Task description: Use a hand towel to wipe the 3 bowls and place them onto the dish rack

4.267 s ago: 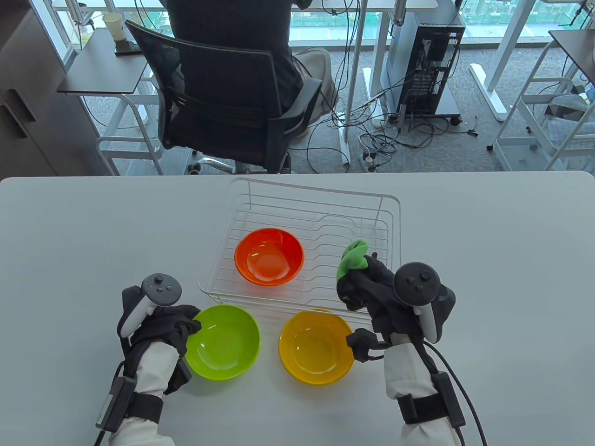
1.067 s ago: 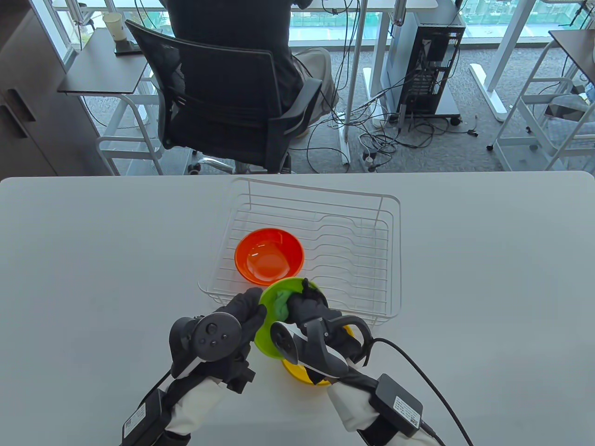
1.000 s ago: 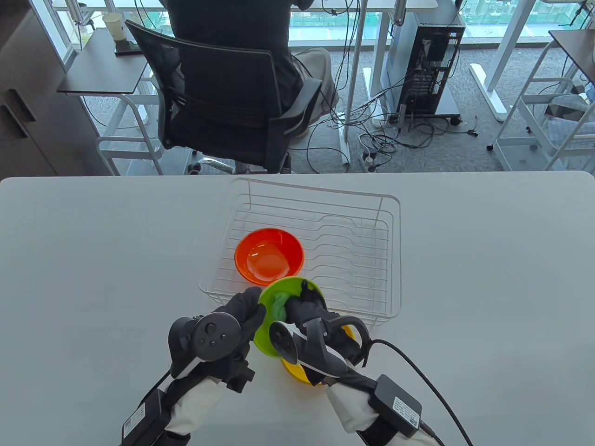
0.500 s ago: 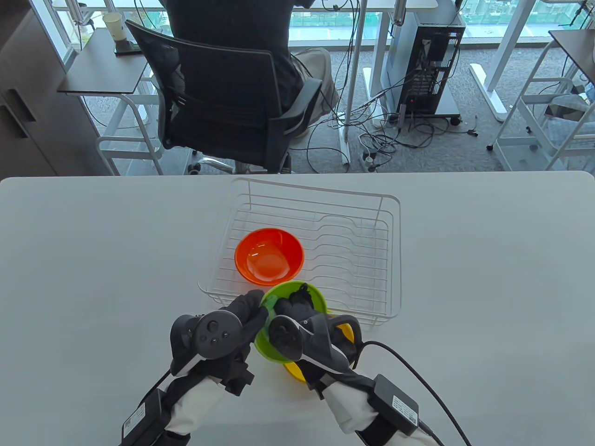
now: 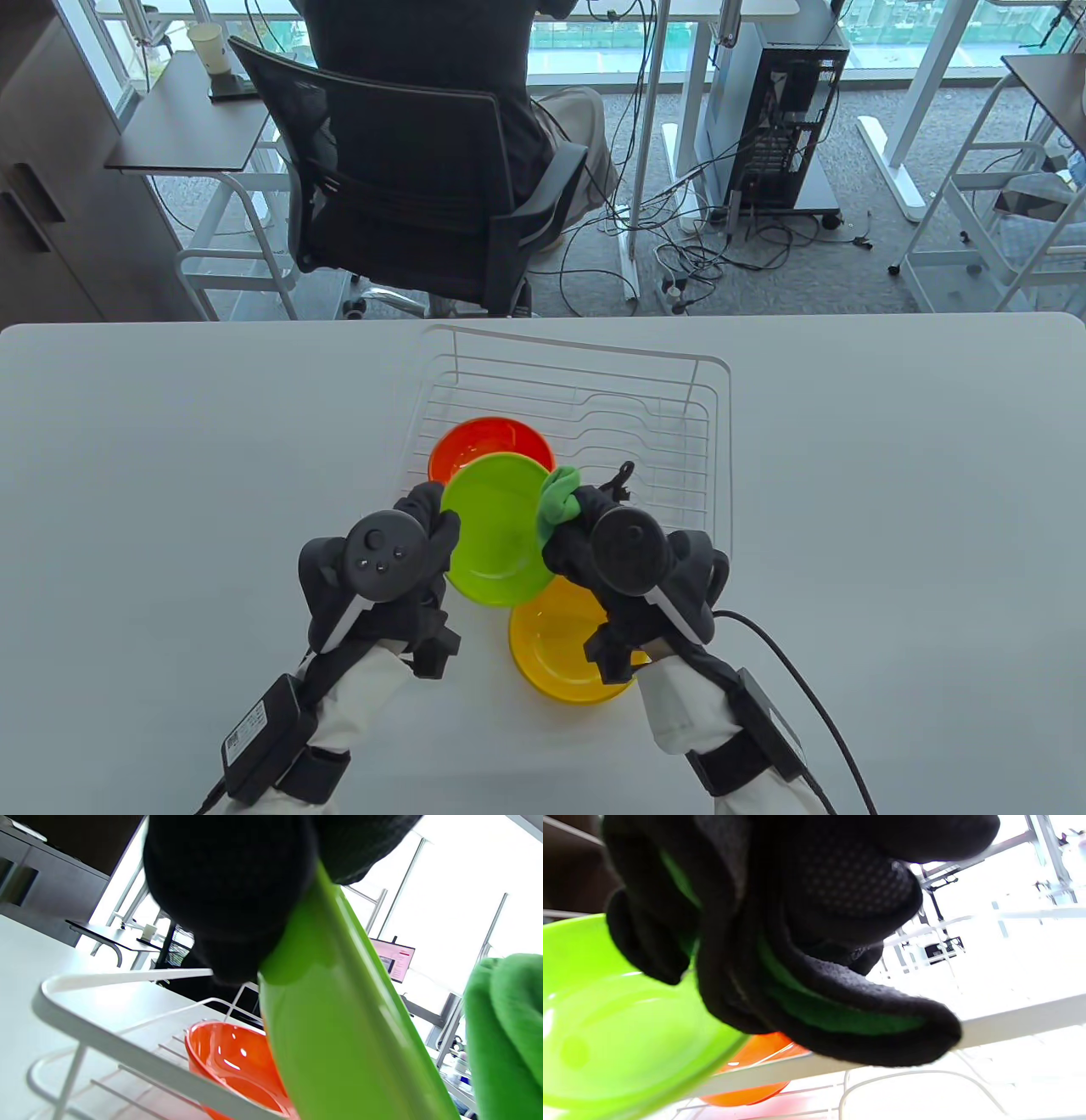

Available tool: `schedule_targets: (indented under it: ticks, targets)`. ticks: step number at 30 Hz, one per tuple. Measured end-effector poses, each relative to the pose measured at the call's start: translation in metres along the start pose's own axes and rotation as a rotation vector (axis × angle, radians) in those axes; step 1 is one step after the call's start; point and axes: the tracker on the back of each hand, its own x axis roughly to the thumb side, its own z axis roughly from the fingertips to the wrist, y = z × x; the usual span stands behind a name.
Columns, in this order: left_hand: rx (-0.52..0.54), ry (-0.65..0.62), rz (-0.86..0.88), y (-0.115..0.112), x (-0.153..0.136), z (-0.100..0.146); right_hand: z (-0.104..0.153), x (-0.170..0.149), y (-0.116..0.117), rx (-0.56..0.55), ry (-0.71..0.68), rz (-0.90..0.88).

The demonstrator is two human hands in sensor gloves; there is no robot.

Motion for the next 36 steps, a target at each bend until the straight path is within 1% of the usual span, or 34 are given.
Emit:
schedule_targets:
  ticks: [5, 10, 15, 22, 32, 36]
  targets:
    - [0.055, 0.079, -0.117, 0.013, 0.001, -0.016, -0.010, -0.027, -0.004, 0.016, 0.104, -0.102]
    - [0.082, 0.175, -0.148, 0.013, -0.001, -0.033, -0.013, -0.042, -0.007, 0.004, 0.153, -0.131]
    - [0.091, 0.239, -0.215, -0.003, -0.002, -0.047, -0.015, -0.047, -0.007, 0.003, 0.166, -0.147]
    - [0.054, 0.306, -0.263, -0.033, -0.009, -0.060, -0.018, -0.052, -0.003, 0.028, 0.178, -0.136]
    - [0.012, 0.389, -0.215, -0.051, -0.022, -0.073, -0.019, -0.054, 0.003, 0.056, 0.180, -0.137]
    - [-0.004, 0.389, -0.181, -0.055, -0.022, -0.073, -0.019, -0.053, 0.004, 0.057, 0.172, -0.128]
